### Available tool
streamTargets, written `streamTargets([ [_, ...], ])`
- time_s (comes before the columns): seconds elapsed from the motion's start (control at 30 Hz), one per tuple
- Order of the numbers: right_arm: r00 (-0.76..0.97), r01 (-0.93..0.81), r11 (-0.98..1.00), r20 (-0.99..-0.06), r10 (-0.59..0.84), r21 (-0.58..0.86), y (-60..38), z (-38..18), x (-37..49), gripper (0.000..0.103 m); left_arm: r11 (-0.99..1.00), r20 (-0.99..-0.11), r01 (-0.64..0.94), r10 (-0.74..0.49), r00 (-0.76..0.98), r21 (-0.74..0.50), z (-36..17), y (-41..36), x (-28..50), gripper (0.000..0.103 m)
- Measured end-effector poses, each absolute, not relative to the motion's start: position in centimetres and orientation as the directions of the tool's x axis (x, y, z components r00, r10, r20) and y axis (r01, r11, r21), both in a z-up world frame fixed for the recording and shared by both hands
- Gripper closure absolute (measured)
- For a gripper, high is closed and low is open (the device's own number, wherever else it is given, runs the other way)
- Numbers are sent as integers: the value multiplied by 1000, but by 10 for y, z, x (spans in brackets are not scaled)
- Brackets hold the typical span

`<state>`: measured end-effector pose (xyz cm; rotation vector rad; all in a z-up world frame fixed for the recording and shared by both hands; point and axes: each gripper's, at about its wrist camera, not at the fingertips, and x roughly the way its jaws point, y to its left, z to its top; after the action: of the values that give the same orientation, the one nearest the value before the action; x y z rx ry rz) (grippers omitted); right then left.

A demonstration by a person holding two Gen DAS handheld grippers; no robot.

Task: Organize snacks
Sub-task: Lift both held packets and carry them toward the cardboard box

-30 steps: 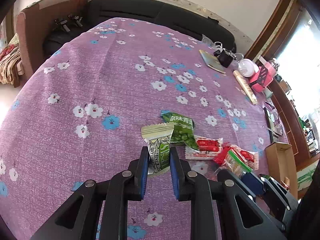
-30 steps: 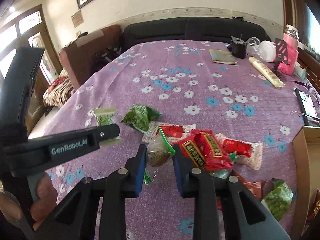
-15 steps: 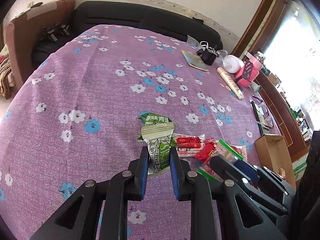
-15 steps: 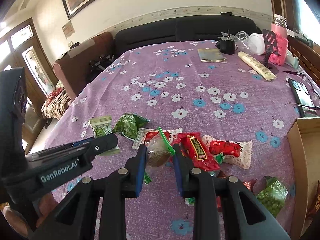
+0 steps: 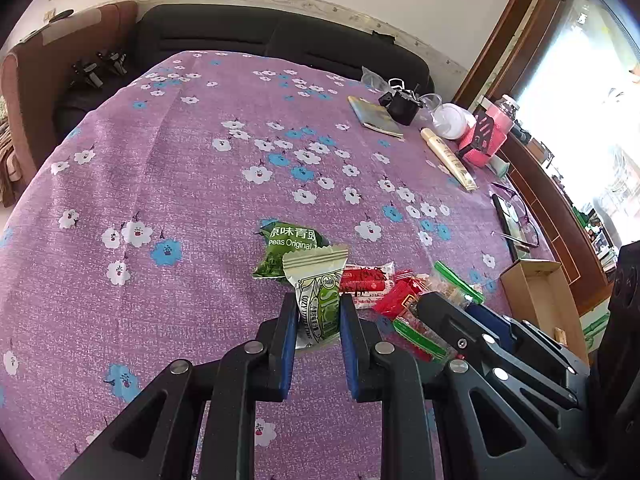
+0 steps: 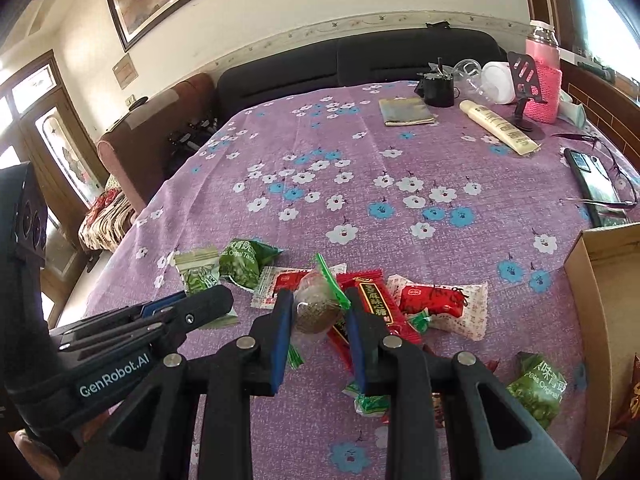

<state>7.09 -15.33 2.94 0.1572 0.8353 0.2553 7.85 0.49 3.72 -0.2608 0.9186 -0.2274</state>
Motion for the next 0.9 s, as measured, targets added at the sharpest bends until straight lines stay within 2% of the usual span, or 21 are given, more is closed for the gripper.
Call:
streamTargets([
  [0.9,674,-132,962,-690,264,239,-162,37,68,78,941,-745,88,-314,589,-327,38,4,77,83],
])
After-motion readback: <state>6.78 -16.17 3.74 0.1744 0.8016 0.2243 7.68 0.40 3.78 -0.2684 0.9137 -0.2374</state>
